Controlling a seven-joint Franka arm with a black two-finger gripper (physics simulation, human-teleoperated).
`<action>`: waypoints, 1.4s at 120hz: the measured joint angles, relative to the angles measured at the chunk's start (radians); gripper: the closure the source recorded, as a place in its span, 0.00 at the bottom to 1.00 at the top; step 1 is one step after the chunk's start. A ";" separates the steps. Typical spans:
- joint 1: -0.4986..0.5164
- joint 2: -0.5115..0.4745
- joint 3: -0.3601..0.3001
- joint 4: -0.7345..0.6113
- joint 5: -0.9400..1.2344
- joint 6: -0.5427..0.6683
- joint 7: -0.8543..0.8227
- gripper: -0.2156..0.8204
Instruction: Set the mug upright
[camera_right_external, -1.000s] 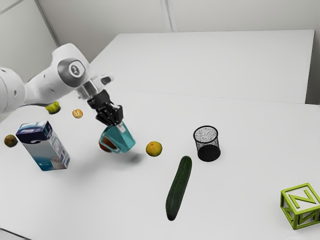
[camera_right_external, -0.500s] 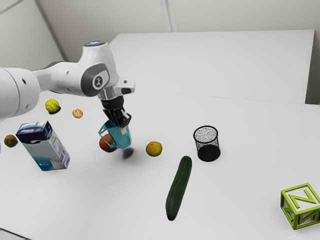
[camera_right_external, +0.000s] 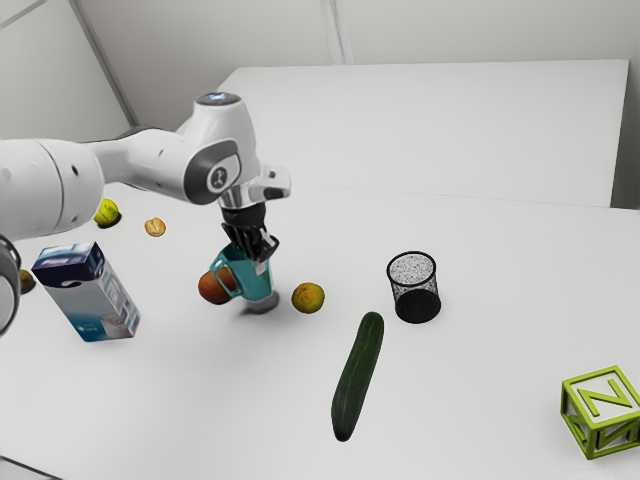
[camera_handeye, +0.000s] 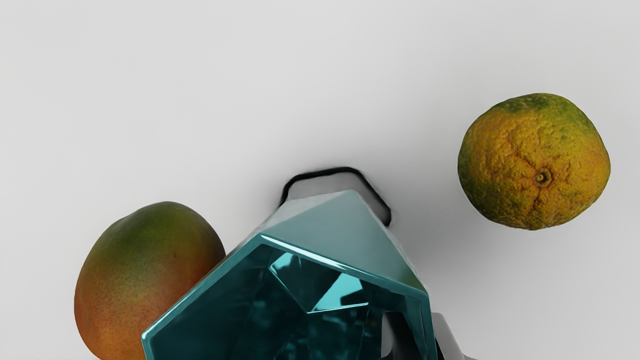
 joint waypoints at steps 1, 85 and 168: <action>0.000 0.001 0.000 0.000 0.001 0.000 -0.001 0.97; -0.012 0.034 0.000 0.000 -0.005 0.022 -0.086 0.57; 0.012 -0.065 0.015 0.454 -0.023 -0.324 -0.061 0.22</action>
